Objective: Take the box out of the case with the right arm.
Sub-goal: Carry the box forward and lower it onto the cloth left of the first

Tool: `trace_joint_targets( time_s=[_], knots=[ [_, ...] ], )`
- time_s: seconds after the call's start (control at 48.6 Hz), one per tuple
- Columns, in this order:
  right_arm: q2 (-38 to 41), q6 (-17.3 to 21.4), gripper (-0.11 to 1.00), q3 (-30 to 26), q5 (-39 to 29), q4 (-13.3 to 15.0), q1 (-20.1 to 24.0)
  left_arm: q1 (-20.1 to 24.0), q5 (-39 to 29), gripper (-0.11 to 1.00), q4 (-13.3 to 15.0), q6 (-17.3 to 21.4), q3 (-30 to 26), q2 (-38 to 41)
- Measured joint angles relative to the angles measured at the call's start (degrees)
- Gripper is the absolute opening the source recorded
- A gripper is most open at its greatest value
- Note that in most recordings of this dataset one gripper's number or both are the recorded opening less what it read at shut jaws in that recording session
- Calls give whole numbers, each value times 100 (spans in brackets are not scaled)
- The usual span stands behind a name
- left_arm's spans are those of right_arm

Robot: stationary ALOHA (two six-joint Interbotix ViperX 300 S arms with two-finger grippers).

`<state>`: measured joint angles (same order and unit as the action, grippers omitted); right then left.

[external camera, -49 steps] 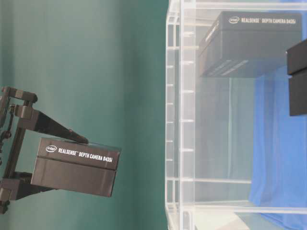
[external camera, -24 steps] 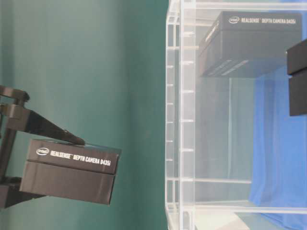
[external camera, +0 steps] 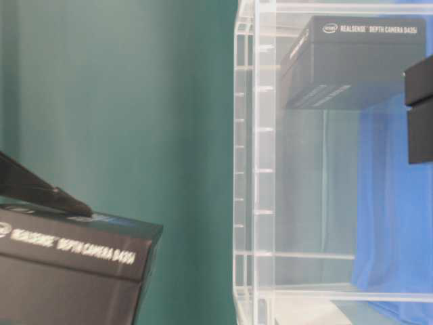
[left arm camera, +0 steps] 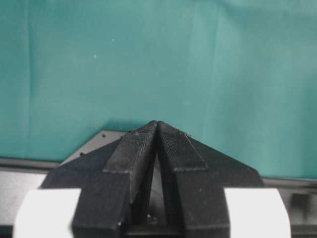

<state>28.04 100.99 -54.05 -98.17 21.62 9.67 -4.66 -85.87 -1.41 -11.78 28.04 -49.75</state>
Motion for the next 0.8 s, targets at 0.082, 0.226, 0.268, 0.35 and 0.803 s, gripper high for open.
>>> trace_joint_targets(
  time_s=[0.082,0.226,0.268,0.35,0.803],
  knots=[
    [0,158,69,0,0,9,202,0,-9,2,0,0,0,0],
    [0,554,69,0,-114,18,563,0,-9,2,0,0,0,-18],
    [0,650,69,0,-141,18,659,0,-9,2,0,0,0,-18],
    [0,817,69,0,-167,18,844,0,-9,2,0,0,0,-18],
    [158,923,69,0,-167,-237,844,0,-9,2,0,0,9,-9]
  ],
)
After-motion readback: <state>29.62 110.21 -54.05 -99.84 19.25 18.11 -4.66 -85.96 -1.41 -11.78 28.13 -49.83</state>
